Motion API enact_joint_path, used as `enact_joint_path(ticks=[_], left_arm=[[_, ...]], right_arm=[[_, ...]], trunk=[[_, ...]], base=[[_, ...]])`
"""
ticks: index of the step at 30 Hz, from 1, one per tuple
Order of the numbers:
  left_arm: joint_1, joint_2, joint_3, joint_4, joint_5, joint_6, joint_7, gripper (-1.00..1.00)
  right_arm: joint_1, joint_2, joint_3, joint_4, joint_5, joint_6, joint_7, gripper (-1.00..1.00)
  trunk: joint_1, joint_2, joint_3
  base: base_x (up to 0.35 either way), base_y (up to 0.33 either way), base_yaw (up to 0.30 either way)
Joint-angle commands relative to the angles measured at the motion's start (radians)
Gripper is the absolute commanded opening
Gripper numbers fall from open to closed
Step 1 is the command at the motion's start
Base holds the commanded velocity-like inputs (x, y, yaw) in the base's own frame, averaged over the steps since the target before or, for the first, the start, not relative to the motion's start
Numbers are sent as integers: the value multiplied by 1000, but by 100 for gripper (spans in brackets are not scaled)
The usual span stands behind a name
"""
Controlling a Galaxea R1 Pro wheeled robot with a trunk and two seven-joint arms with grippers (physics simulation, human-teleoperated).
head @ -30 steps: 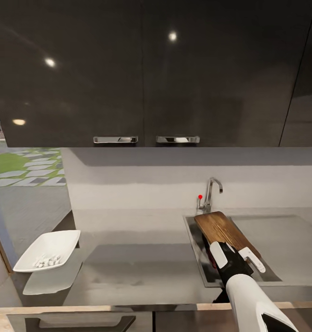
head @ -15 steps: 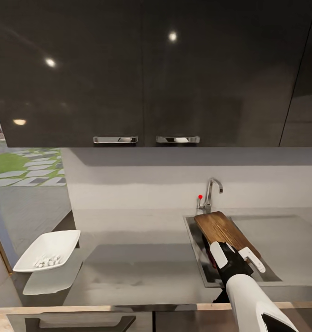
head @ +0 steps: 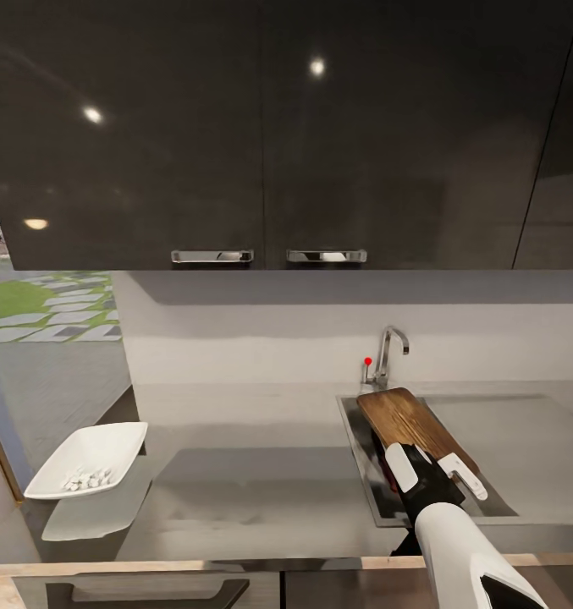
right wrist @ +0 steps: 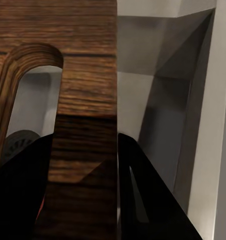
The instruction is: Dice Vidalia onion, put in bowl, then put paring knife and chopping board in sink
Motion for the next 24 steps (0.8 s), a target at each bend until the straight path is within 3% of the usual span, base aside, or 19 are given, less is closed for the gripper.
enact_joint_path(ticks=[1, 24], left_arm=[[-2, 0, -9, 4, 8, -6, 0, 100], [11, -5, -8, 8, 10, 0, 2, 100]], right_arm=[[-1, 1, -2, -1, -5, -7, 0, -100], [-1, 1, -3, -1, -5, -7, 0, -100]], trunk=[[0, -2, -2], [0, -2, -2]], base=[[0, 0, 0], [0, 0, 0]])
